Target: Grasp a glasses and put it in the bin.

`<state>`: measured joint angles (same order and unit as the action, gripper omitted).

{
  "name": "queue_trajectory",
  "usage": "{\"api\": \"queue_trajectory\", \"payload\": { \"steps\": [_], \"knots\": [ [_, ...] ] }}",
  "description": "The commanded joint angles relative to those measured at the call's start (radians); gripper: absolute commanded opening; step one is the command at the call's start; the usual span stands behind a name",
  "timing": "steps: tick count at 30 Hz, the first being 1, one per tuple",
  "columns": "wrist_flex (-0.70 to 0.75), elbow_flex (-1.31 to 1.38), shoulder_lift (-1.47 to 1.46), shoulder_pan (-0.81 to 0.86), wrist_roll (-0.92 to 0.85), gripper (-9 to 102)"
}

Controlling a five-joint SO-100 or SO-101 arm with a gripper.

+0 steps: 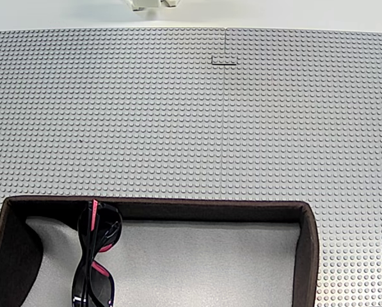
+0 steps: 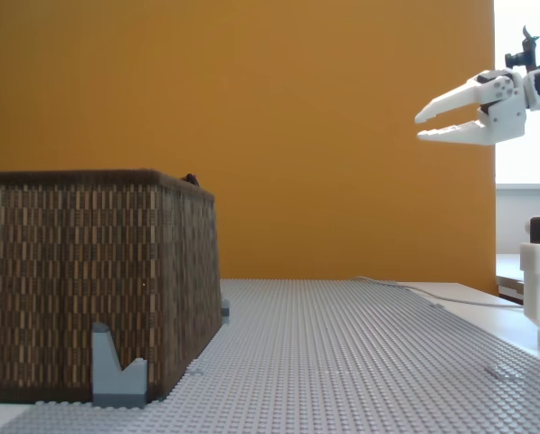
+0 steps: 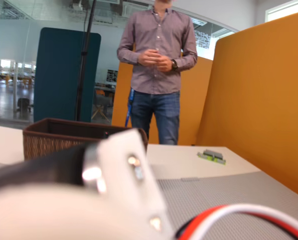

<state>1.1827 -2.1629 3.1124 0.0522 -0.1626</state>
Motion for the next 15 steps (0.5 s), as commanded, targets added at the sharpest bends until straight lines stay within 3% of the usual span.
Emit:
{"api": "queue_trajectory", "payload": {
  "steps": [1,15],
  "knots": [
    [0.014,0.026,-0.023,0.005,0.002,7],
    [0.041,0.156,-0.196,-0.021,0.129,7]
  ]
}}
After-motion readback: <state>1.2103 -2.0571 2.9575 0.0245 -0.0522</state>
